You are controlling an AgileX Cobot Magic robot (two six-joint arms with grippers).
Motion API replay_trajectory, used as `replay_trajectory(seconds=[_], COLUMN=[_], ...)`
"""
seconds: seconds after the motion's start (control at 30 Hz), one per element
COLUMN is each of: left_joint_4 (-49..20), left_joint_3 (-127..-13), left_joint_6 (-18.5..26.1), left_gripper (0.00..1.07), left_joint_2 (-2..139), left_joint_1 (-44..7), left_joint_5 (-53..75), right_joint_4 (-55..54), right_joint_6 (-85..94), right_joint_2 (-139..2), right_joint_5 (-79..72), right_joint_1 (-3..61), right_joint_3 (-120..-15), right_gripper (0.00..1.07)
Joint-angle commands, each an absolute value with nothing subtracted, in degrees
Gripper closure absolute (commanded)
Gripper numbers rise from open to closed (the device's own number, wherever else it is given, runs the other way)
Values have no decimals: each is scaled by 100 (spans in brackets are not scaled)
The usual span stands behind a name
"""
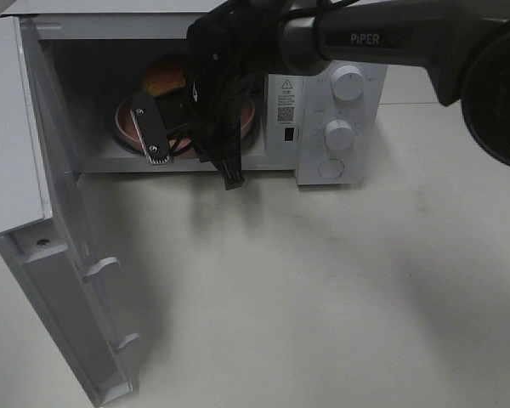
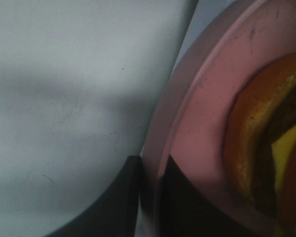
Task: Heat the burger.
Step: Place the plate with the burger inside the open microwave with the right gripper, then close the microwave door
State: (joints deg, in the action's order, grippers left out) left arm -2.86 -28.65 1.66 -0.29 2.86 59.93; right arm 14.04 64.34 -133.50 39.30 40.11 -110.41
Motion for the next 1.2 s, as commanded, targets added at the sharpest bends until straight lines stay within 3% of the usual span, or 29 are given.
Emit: replay_trajectory(seconds=[0.03,0.13,0.23,0.4,0.83,1.2], left_joint_4=[-292,-292,-292,-292,-292,-292], left_joint_3=[-2853,-2853,-2853,-2853,-2853,-2853], left_joint_6=[149,149,149,149,149,149], left_gripper=[9,9,9,9,9,9], left_joint_2=[-138,-138,-138,-138,-138,-138], left_joint_1=[269,269,269,269,269,269], left_joint_5=[5953,5953,5953,5953,5953,5953], right_joint_4=[1473,1473,1467,1427,1427,1473], right_joint_6=[6394,6394,6320,6062,5821,5821], right_joint_2=[-13333,-13333,-13333,-13327,-12594,-11769], right_joint_5=[3770,3770,3776,3804,2922,2699], right_joint_1=[3942,3942,3942,3948,3953,3953], right_joint_3=[-11121,-11121,-11121,-11115,-9792,-8583], right_gripper=[85,76,55,43,31,31])
